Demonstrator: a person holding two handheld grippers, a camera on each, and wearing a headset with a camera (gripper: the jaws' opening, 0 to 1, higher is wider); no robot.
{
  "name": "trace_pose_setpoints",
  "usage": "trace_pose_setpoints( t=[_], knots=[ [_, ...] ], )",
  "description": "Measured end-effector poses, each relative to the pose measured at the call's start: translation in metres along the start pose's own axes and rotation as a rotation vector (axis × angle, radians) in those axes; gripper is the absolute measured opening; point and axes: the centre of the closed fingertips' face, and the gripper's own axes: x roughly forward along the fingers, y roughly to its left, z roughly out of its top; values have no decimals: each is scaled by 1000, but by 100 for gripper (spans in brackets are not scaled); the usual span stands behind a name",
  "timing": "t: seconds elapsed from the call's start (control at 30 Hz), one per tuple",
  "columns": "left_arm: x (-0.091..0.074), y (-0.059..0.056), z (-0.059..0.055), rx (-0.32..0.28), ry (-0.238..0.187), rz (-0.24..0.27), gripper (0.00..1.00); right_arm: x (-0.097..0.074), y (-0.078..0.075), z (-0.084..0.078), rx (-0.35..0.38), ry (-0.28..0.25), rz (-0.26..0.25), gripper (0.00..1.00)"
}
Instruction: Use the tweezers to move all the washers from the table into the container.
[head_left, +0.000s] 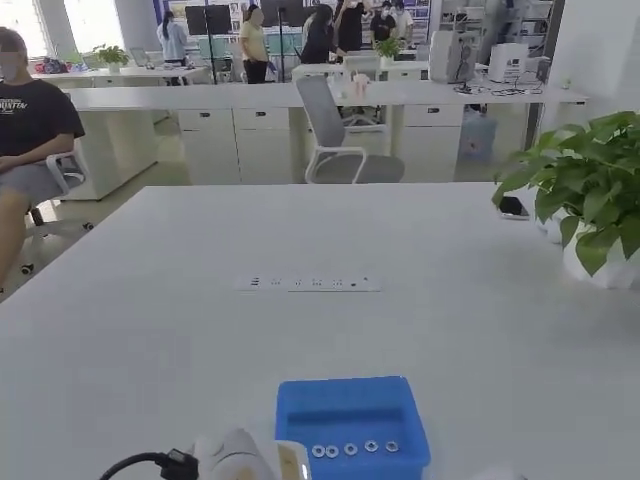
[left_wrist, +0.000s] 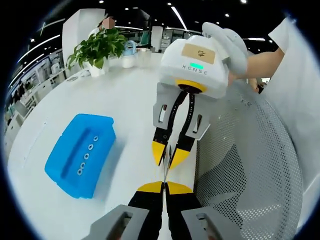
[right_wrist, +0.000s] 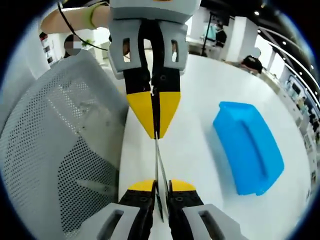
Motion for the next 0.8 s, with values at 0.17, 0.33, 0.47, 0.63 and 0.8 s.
trace_pose_setpoints(
  t=[0.17,0.33,0.47,0.63,0.8],
  knots=[
    [5,0,-10,16,46,-6,0,3,2,1,50,-33,3,9],
    [8,3,-16,21,94,-14,0,0,6,1,131,-86,8,16],
    [9,7,-22,11,135,-12,0,-13,7,0,208,-140,-20,18],
    [10,12,-28,10,188,0,0,-45,7,-15,333,-200,-107,19],
    [14,13,-36,23,242,1,0,-79,-1,-31,409,-226,-236,19]
  ],
)
